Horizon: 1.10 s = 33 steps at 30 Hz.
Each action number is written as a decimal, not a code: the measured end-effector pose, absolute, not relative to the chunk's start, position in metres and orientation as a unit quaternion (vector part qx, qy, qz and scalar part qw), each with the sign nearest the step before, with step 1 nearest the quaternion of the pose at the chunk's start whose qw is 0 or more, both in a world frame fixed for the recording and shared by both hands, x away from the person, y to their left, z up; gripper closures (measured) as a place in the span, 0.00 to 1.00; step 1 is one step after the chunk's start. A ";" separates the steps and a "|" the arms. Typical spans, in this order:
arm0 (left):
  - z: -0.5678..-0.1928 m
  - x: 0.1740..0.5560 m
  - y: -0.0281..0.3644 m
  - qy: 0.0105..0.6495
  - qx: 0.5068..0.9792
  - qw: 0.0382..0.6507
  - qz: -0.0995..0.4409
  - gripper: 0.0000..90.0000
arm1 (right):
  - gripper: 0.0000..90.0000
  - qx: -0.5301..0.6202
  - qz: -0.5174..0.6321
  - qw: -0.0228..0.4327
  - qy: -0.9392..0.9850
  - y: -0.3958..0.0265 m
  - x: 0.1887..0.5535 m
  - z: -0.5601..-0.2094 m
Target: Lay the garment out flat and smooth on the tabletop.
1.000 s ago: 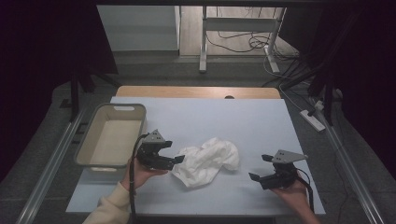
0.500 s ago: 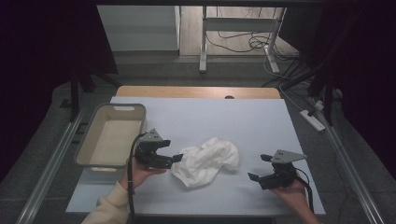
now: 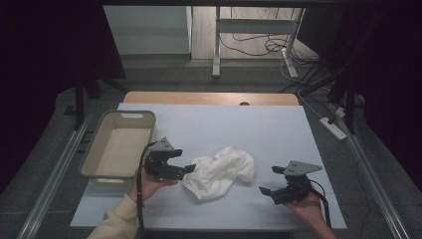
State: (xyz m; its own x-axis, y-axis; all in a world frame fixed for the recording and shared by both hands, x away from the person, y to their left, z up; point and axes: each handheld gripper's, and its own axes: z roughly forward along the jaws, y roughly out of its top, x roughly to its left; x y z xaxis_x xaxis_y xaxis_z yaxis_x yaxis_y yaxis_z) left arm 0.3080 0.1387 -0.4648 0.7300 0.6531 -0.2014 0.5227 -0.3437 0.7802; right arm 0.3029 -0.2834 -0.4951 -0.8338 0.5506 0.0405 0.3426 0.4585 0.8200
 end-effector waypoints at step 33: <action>-0.468 0.311 0.138 0.363 0.817 0.441 0.071 0.24 | 0.21 0.178 0.461 0.043 0.868 -0.194 0.281 -0.502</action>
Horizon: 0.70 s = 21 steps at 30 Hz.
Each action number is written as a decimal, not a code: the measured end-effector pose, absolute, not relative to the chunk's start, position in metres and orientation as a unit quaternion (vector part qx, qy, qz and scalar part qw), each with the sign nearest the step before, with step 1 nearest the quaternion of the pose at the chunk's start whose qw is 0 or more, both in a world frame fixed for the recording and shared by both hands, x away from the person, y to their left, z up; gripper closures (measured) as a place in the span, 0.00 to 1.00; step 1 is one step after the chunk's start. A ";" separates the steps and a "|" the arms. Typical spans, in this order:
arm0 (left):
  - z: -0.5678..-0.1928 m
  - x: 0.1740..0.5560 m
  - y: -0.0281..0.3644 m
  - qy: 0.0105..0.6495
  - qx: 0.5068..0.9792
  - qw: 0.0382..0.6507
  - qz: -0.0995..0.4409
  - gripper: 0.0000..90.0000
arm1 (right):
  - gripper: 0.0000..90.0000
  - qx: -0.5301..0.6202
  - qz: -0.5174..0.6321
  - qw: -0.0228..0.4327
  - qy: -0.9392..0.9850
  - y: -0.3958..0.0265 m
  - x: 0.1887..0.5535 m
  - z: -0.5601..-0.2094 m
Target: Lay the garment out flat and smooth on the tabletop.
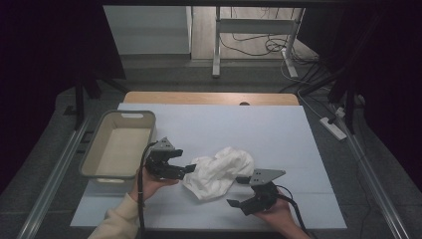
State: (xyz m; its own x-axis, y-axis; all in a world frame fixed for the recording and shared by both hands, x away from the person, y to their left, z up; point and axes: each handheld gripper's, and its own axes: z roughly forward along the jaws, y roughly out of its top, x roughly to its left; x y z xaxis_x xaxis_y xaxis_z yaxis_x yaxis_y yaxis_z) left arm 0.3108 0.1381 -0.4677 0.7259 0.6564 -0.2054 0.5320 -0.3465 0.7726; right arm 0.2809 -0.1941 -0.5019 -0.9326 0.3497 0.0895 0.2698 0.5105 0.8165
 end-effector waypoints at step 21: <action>-0.471 0.312 0.138 0.362 0.820 0.438 0.068 0.24 | 0.84 0.117 0.373 0.097 0.915 -0.124 0.282 -0.528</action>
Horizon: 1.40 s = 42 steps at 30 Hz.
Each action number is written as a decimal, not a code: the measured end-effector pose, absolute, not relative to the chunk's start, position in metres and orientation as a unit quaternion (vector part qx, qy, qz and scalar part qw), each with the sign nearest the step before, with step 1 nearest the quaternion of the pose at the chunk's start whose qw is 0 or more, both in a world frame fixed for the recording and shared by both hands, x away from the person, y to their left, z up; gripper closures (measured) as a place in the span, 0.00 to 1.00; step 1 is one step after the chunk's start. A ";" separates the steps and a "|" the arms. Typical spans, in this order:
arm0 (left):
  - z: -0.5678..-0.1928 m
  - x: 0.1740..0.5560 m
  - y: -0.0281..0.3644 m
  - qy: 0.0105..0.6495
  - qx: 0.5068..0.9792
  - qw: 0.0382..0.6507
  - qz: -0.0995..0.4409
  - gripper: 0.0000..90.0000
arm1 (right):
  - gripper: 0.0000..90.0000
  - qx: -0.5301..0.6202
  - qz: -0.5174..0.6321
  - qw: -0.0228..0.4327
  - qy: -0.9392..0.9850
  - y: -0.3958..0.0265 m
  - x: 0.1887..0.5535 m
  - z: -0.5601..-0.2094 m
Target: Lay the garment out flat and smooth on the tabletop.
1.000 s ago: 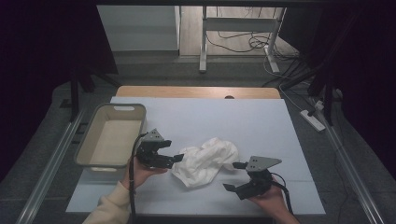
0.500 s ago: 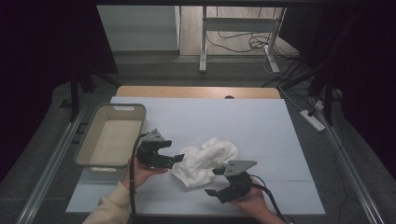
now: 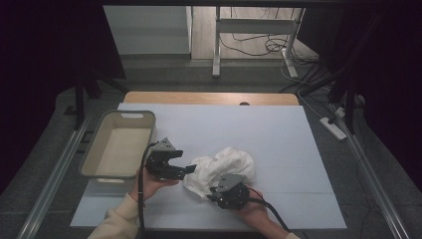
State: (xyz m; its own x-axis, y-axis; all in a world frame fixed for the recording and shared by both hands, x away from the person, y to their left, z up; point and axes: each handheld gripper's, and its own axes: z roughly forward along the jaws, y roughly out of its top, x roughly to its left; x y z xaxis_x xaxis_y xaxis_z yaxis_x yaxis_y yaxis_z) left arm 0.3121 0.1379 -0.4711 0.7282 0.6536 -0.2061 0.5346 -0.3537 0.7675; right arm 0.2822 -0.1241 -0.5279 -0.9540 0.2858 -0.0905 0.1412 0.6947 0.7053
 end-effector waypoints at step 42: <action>-0.501 0.307 0.108 0.275 0.892 0.358 0.014 0.34 | 0.95 0.228 0.495 0.090 0.833 -0.205 0.322 -0.465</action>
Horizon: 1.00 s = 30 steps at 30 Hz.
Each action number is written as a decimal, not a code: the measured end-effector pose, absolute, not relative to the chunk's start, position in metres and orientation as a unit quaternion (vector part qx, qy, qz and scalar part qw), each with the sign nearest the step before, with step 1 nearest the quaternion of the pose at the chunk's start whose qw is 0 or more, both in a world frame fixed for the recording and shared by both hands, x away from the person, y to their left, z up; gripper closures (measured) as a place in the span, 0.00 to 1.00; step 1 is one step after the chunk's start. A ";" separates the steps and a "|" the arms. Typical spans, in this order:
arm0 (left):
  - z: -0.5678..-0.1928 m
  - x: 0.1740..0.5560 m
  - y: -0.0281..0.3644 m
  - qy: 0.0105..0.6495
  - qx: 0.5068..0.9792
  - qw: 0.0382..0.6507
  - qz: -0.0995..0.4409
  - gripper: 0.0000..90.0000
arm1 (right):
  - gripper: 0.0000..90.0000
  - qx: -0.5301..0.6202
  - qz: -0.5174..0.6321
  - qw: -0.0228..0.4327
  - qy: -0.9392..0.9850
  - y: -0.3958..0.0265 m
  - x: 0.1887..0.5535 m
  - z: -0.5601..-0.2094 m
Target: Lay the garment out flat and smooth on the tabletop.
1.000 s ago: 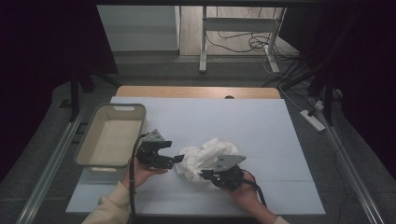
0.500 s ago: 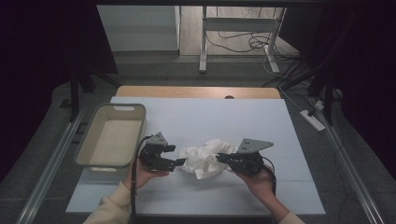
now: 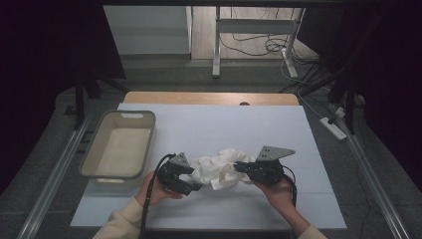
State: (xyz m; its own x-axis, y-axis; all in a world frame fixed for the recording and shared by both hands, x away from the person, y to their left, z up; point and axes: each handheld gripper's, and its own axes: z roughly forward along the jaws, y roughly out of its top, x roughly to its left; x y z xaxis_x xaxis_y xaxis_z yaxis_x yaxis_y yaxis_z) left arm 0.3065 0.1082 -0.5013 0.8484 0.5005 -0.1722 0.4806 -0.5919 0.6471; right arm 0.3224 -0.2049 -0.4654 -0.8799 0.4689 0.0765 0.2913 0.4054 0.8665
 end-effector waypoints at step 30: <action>-0.464 0.317 0.134 0.286 0.851 0.441 0.012 0.98 | 0.95 0.229 0.513 0.103 0.821 -0.212 0.325 -0.448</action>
